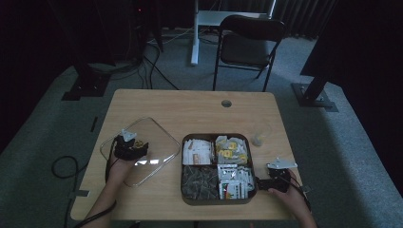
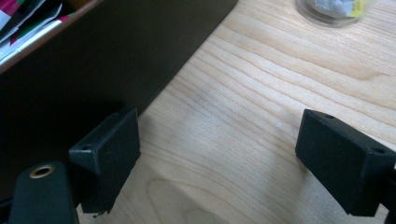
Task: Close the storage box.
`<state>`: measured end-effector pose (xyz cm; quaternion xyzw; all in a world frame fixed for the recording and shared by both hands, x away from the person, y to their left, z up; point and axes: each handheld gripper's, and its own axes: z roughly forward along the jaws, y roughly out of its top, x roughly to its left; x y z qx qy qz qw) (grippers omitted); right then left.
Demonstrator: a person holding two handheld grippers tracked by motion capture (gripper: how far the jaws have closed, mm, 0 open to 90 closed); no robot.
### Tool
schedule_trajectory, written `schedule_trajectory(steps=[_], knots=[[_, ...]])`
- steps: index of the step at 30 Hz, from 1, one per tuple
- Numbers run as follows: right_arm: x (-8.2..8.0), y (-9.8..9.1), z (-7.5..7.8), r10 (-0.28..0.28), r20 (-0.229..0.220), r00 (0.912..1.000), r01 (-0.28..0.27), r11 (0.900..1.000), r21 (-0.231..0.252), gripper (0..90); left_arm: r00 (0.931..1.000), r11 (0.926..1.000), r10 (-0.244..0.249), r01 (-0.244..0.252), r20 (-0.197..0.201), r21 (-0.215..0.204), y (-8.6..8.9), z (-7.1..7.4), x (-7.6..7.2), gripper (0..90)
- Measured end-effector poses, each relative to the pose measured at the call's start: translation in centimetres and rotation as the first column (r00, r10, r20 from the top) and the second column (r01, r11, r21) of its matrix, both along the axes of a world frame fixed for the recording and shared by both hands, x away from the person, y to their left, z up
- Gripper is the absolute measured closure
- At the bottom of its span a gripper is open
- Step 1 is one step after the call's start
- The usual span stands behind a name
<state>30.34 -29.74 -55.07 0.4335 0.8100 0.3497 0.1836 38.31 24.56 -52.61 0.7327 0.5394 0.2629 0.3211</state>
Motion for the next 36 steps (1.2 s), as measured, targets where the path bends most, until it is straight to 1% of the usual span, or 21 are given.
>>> schedule_trajectory(steps=[1,3,5,6,7,8,10,13,14,16,21,24,29,31,33,34,35,36], knots=[[0.00,0.00,0.00,0.000,0.000,1.0000,0.000,1.0000,0.000,13.1,1.0000,1.0000,0.000,0.000,-0.008,-0.009,0.02,-0.03,0.09,32.4],[0.00,0.00,0.00,0.000,0.000,1.0000,0.000,1.0000,0.000,13.1,0.9999,0.9999,0.005,-0.005,-0.011,0.009,-0.05,-0.05,0.19,34.9],[0.00,0.00,0.00,0.000,0.000,1.0000,0.000,1.0000,0.000,13.1,0.9998,1.0000,0.006,-0.006,-0.017,0.004,-0.07,-0.11,0.32,35.7],[0.00,0.00,0.00,0.000,0.000,1.0000,0.000,1.0000,0.000,13.1,0.9998,0.9998,0.011,-0.010,-0.014,0.015,-0.11,-0.12,0.34,37.7],[0.01,0.00,0.01,0.000,0.000,1.0000,0.000,1.0000,0.000,13.1,0.9998,0.9998,0.010,-0.010,-0.016,0.015,-0.10,-0.13,0.37,40.1],[0.01,0.00,0.01,0.000,0.000,1.0000,0.000,1.0000,0.000,13.1,0.9997,0.9998,0.015,-0.015,-0.019,0.011,-0.12,-0.19,0.43,40.3],[0.02,0.00,0.02,0.000,-0.001,1.0000,0.000,1.0000,0.000,13.1,0.9997,0.9996,0.010,-0.010,-0.021,0.026,-0.16,-0.28,0.40,44.4],[0.02,0.00,0.03,0.000,-0.001,1.0000,0.000,1.0000,0.000,13.1,0.9996,0.9996,0.010,-0.010,-0.027,0.027,-0.18,-0.41,0.44,45.6],[0.02,0.00,0.03,0.000,-0.001,1.0000,0.000,1.0000,0.000,13.1,0.9995,0.9994,0.012,-0.011,-0.028,0.034,-0.23,-0.51,0.43,45.6],[0.02,0.00,0.02,0.000,-0.001,1.0000,0.000,1.0000,0.000,13.1,0.9997,0.9996,0.006,-0.005,-0.024,0.029,-0.27,-0.58,0.46,51.2],[0.01,0.00,0.00,0.000,0.000,1.0000,0.000,1.0000,0.000,13.1,0.9996,1.0000,0.005,-0.005,-0.028,0.007,-0.36,-0.67,0.58,57.9],[0.00,0.00,0.00,0.000,0.000,1.0000,0.000,1.0000,0.000,13.1,0.9994,0.9999,0.013,-0.013,-0.034,-0.002,-0.35,-0.66,0.64,58.1],[0.00,0.00,0.00,0.000,0.000,1.0000,0.000,1.0000,0.000,13.1,0.9991,0.9997,0.026,-0.026,-0.035,0.003,-0.51,-0.64,0.58,58.7],[0.00,0.00,0.00,0.000,0.000,1.0000,0.000,1.0000,0.000,13.1,0.9990,0.9997,0.026,-0.026,-0.037,0.003,-0.49,-0.54,0.60,59.1],[0.00,0.00,0.00,0.000,0.001,1.0000,0.000,1.0000,0.000,13.1,0.9987,0.9996,0.028,-0.028,-0.043,-0.010,-0.37,-0.48,0.57,59.2],[0.00,0.00,0.00,0.000,0.000,1.0000,0.000,1.0000,0.000,13.1,0.9986,0.9996,0.027,-0.027,-0.045,-0.006,-0.33,-0.43,0.54,59.3],[0.00,0.00,0.00,0.000,0.000,1.0000,0.000,1.0000,0.000,13.1,0.9985,0.9997,0.020,-0.021,-0.052,-0.011,-0.21,-0.36,0.52,59.3],[0.00,0.00,0.00,0.000,0.000,1.0000,0.000,1.0000,0.000,13.1,0.9986,0.9998,0.018,-0.019,-0.050,-0.006,-0.17,-0.29,0.45,59.3]])
